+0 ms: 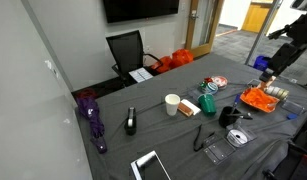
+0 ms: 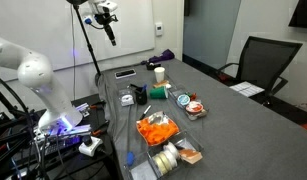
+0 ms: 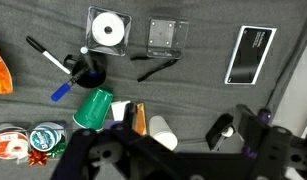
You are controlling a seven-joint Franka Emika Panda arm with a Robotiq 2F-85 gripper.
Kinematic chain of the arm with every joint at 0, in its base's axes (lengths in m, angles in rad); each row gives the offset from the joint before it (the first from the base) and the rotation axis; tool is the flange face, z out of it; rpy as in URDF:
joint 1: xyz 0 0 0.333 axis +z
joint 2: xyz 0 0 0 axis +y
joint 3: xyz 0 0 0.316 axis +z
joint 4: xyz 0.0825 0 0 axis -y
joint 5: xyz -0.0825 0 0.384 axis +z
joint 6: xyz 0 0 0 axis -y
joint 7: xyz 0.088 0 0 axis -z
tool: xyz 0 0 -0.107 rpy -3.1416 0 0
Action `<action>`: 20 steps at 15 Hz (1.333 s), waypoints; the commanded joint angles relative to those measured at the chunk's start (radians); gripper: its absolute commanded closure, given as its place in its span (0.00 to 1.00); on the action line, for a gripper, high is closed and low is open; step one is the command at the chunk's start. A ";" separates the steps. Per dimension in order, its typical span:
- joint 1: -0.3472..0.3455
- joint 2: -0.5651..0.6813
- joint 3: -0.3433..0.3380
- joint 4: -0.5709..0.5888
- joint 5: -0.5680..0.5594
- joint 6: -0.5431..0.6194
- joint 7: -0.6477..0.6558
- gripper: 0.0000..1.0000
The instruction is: Se the green cup straight and put the marker inside it
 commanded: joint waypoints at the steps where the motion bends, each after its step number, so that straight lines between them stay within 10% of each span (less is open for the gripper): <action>1: -0.037 -0.002 0.017 0.002 -0.009 -0.024 0.060 0.00; 11: -0.207 0.386 0.013 0.241 -0.148 -0.005 0.366 0.00; 20: -0.202 0.732 -0.064 0.506 -0.183 -0.004 0.749 0.00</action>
